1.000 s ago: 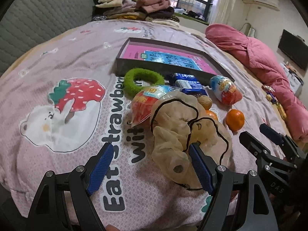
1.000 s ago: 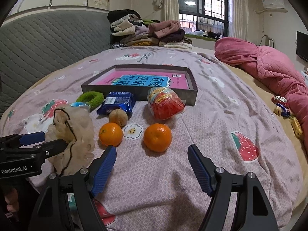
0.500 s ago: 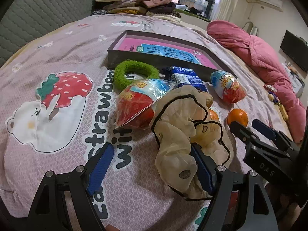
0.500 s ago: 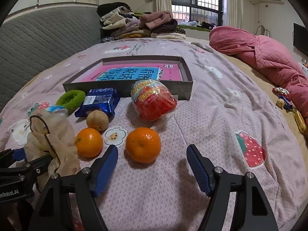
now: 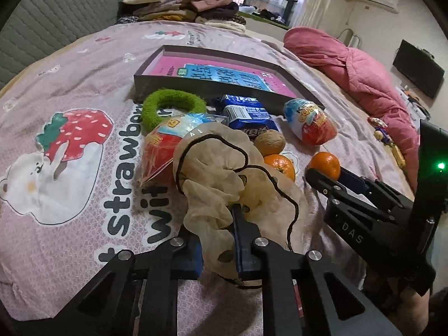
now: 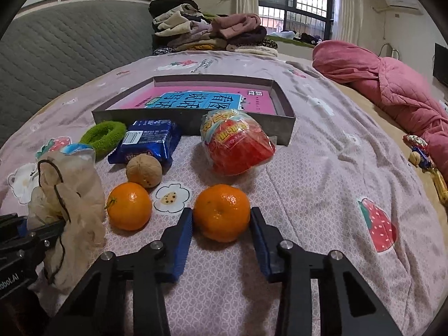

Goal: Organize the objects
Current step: 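Lift the bath puff with the left tool while the right tool grasps an orange, then carry the puff and orange over the tray and lower them onto the pink book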

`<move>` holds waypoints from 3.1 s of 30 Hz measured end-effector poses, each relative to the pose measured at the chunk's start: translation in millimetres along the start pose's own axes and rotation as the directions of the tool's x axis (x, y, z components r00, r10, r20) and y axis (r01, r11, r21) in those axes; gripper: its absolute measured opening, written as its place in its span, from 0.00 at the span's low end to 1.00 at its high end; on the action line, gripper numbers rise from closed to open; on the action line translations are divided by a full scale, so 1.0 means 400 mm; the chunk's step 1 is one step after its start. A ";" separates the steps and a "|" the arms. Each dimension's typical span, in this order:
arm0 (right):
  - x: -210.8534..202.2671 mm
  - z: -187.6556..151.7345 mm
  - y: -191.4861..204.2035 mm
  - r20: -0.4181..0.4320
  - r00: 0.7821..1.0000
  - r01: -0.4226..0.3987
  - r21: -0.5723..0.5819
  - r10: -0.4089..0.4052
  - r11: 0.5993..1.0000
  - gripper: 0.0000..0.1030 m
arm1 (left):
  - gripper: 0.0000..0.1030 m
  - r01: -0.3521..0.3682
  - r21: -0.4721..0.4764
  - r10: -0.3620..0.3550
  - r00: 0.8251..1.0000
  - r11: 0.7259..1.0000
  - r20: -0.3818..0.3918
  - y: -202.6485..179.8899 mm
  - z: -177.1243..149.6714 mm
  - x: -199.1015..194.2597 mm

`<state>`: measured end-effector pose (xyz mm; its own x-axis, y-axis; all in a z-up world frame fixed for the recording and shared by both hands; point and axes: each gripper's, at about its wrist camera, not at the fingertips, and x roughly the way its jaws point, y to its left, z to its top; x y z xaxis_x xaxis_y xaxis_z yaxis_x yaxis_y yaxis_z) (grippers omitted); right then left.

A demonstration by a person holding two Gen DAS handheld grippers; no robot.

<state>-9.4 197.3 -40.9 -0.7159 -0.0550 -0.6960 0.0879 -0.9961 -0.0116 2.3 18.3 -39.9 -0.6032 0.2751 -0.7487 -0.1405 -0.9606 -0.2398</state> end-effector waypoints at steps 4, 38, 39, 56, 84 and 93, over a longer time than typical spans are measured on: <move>-0.010 0.001 -0.012 0.004 1.000 -0.007 0.014 0.006 1.000 0.39 | 0.11 0.024 -0.015 -0.024 1.000 1.000 0.008 0.006 0.002 -0.011; -0.053 0.221 -0.006 0.166 0.984 -0.063 -0.006 0.063 0.998 0.39 | 0.10 -0.058 0.019 0.053 0.977 0.998 0.209 -0.018 0.246 -0.069; -0.046 0.228 -0.008 0.165 0.984 -0.061 -0.005 0.061 0.998 0.39 | 0.10 -0.059 0.018 0.054 0.976 0.998 0.210 -0.017 0.257 -0.066; 0.092 0.320 -0.029 0.096 0.995 -0.038 -0.012 0.039 0.999 0.39 | 0.10 -0.087 0.035 0.082 0.987 0.996 0.138 0.028 0.417 0.077; 0.260 0.332 -0.042 -0.108 0.994 -0.023 -0.007 0.022 1.000 0.40 | 0.16 -0.096 -0.026 0.094 0.993 0.995 -0.078 0.089 0.487 0.263; 0.236 0.337 -0.043 -0.062 0.998 -0.014 -0.002 0.014 1.000 0.40 | 0.25 -0.064 -0.055 0.062 0.997 0.996 -0.035 0.098 0.498 0.240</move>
<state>-171.8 199.9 -9.4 -0.6699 -0.0648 -0.7396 0.0999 -0.9950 -0.0034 -217.5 -1.0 2.1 -0.5827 0.2158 -0.7835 -0.0577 -0.9726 -0.2250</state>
